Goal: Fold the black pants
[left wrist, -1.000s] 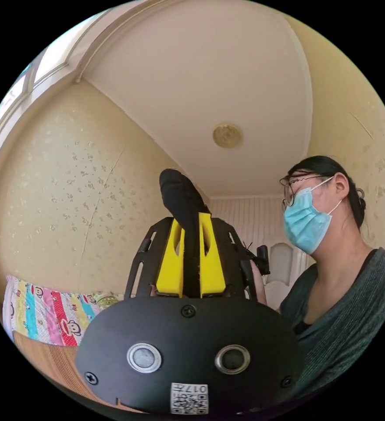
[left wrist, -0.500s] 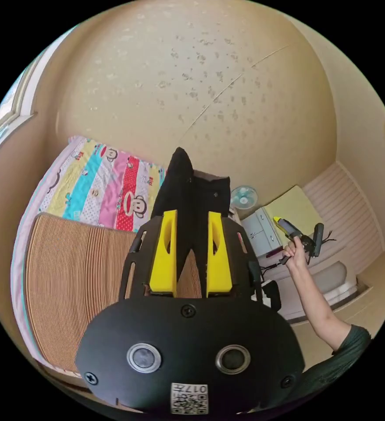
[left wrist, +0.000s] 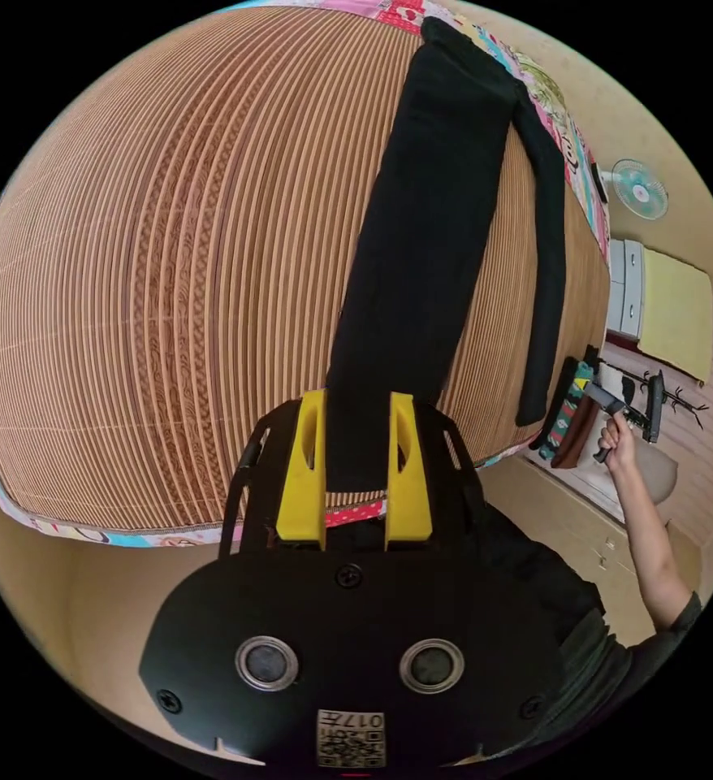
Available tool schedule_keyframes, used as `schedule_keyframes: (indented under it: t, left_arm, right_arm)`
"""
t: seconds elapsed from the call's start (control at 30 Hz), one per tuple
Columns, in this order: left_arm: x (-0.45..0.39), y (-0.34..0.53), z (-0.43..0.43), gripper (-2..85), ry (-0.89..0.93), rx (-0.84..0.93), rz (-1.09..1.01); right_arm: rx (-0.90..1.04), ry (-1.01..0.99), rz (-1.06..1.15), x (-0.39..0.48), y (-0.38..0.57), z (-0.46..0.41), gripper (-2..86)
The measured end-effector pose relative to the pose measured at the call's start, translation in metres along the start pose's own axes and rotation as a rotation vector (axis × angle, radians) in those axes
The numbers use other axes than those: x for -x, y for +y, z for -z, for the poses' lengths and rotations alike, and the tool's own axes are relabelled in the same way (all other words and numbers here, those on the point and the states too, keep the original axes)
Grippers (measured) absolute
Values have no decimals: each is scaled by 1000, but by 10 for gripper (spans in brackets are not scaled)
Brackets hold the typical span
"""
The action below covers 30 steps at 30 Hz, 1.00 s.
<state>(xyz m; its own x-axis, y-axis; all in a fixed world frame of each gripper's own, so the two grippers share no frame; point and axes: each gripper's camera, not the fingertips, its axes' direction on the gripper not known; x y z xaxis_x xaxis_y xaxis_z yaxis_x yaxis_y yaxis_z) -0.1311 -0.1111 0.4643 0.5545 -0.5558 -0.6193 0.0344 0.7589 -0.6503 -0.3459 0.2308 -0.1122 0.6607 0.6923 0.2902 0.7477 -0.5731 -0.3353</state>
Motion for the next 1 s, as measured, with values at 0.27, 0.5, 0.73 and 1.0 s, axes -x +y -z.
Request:
schedule_keyframes:
  t: [0.27,0.5,0.73,1.0]
  left_arm:
    - [52,54,-14,47,-10,42,24]
    - [58,101,-1,29,62,95,-38]
    - [137,172,-1,63,71,166,286]
    - [195,233,9,73,187,152,465]
  right_arm:
    - [155,82,64,-22,-21,-29,80]
    - [191,-77,92,-26,47,-34,45]
    - [133,-65,38,-65,81,20,79]
    - [233,-152,-45,-156,80,25,94]
